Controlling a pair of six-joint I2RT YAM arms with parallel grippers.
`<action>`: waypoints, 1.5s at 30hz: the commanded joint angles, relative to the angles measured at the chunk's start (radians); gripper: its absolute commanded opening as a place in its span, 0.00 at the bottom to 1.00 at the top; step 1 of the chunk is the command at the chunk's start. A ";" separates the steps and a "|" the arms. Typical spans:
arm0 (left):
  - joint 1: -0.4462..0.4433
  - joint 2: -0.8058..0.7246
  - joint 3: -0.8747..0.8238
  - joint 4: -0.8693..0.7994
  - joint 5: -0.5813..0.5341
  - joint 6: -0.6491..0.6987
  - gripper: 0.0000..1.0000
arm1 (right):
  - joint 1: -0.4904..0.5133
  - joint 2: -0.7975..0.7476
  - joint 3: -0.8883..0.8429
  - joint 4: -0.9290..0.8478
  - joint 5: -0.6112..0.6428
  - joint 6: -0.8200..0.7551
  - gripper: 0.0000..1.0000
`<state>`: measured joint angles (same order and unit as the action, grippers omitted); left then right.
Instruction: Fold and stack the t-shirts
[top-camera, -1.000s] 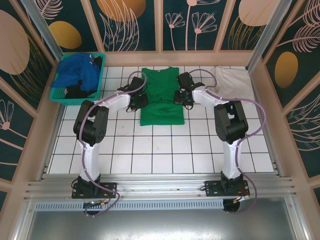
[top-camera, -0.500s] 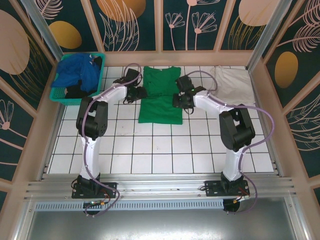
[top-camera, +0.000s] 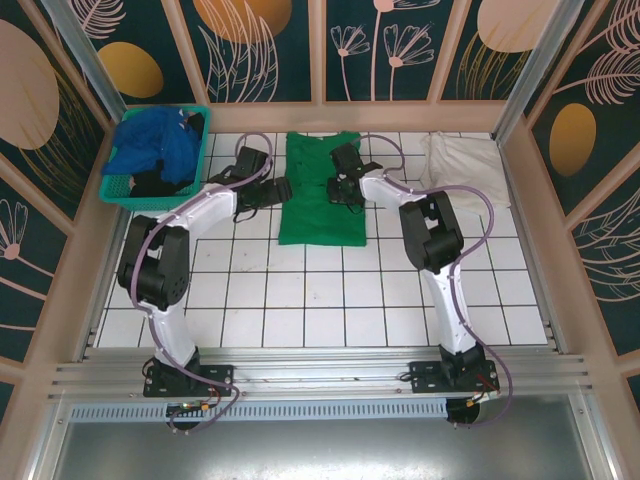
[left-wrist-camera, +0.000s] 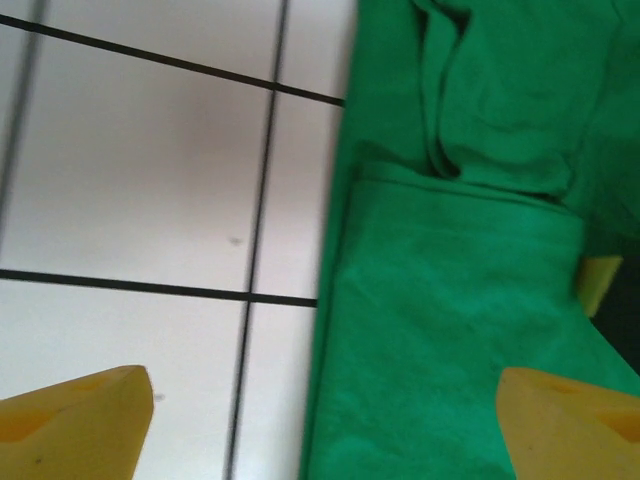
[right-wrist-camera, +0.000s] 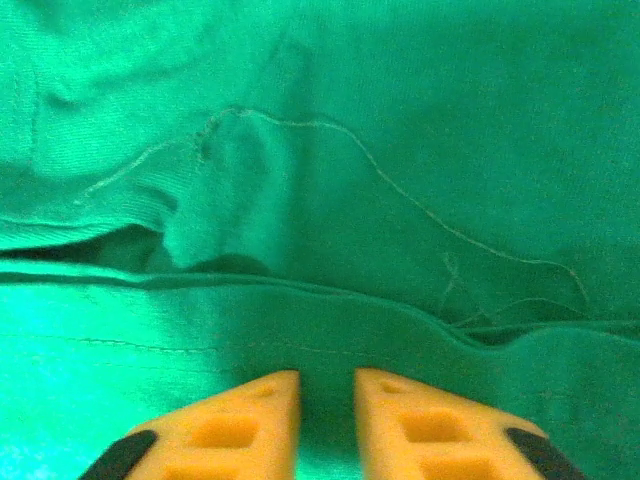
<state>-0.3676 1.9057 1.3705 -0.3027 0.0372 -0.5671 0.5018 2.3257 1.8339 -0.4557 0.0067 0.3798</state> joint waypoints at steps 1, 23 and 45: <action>-0.017 0.085 -0.026 0.037 0.081 0.020 0.81 | 0.006 -0.069 -0.021 -0.062 0.032 0.001 0.30; -0.105 -0.052 -0.404 0.273 0.111 -0.098 0.61 | 0.032 -0.576 -0.887 0.361 -0.050 0.153 0.58; -0.108 -0.274 -0.539 0.243 0.137 -0.126 0.00 | 0.102 -0.717 -0.936 0.227 0.053 0.189 0.00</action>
<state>-0.4709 1.7481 0.8959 -0.0372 0.1440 -0.6621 0.5568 1.7008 0.9264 -0.1501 0.0097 0.5472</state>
